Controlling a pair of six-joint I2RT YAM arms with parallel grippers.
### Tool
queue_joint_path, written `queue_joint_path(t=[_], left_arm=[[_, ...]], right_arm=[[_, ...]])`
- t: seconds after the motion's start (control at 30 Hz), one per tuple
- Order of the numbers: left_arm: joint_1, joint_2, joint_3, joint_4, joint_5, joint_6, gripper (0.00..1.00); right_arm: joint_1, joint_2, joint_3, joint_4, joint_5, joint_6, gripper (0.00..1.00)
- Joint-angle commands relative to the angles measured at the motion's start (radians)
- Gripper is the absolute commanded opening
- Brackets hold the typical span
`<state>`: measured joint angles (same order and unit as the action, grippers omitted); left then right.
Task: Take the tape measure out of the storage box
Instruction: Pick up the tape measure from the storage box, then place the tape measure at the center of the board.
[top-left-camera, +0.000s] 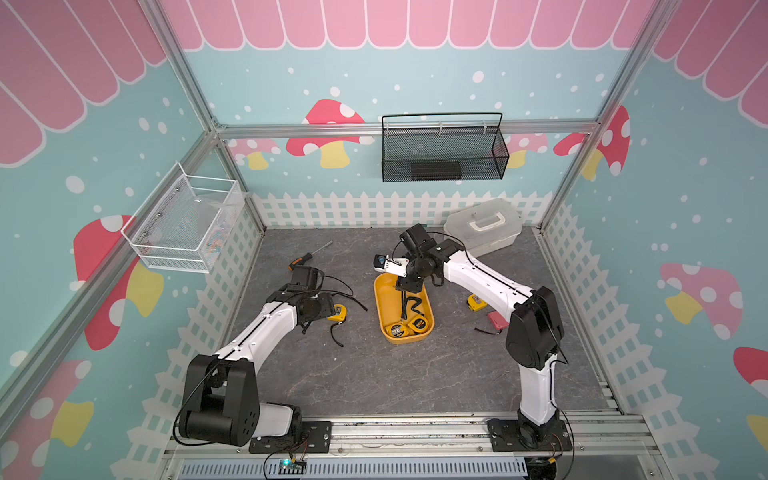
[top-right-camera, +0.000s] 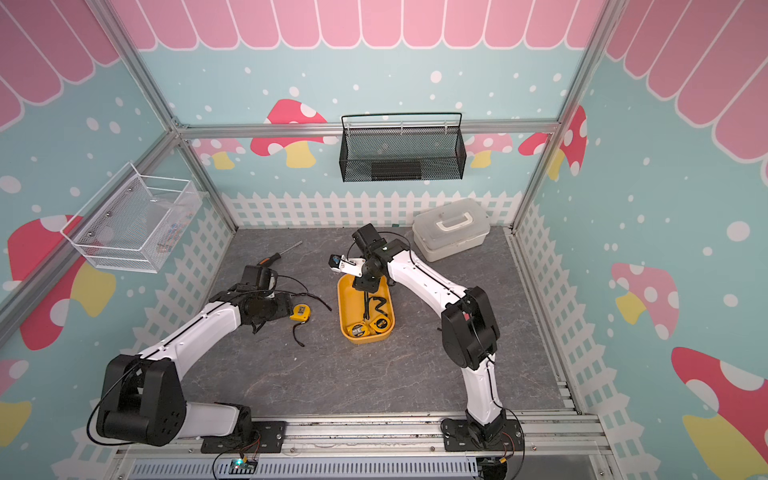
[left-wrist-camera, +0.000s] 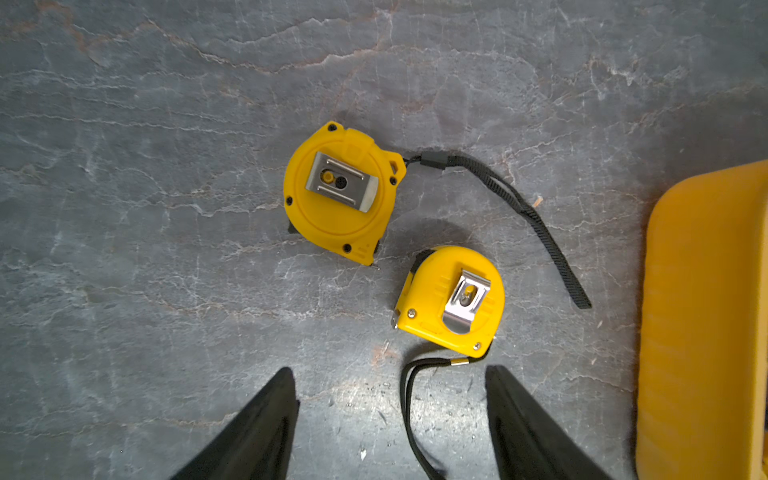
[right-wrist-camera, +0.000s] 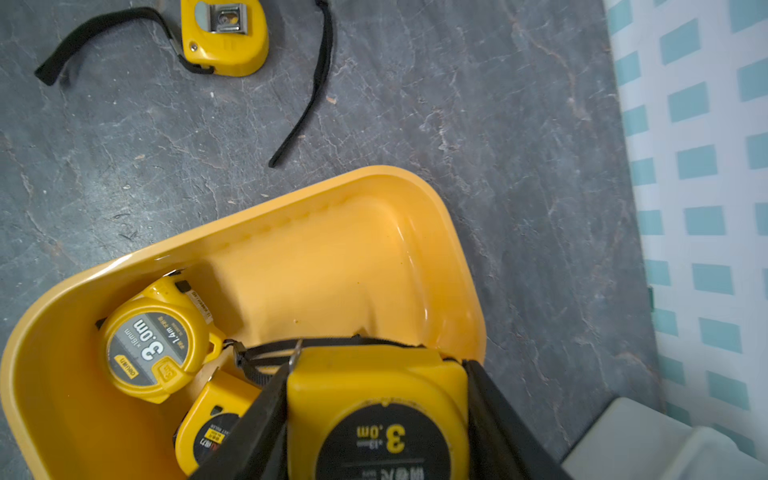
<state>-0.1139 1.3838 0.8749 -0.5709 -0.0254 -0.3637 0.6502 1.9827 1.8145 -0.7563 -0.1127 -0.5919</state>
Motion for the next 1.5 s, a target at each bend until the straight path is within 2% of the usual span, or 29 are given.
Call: queue_joint_path(t=[0.0,0.33,0.73,1.13,1.47], left_arm=[[-0.006,0.009,0.007,0.003,0.0,-0.001,0.73],[-0.006,0.006,0.007,0.002,-0.004,0.001,0.73],[-0.005,0.024,0.015,0.006,0.001,0.002,0.73],[-0.005,0.03,0.011,0.009,-0.001,0.009,0.73],[-0.005,0.046,0.021,0.011,0.013,0.01,0.73]], right_arm=[[-0.016,-0.053,0.029,-0.018,0.006,0.011,0.47],[-0.083,-0.132,0.003,-0.043,0.044,0.02,0.46],[-0.215,-0.282,-0.156,-0.042,0.071,0.062,0.46],[-0.236,-0.342,-0.46,0.029,0.078,0.184,0.46],[-0.242,-0.298,-0.576,0.075,0.103,0.229,0.46]])
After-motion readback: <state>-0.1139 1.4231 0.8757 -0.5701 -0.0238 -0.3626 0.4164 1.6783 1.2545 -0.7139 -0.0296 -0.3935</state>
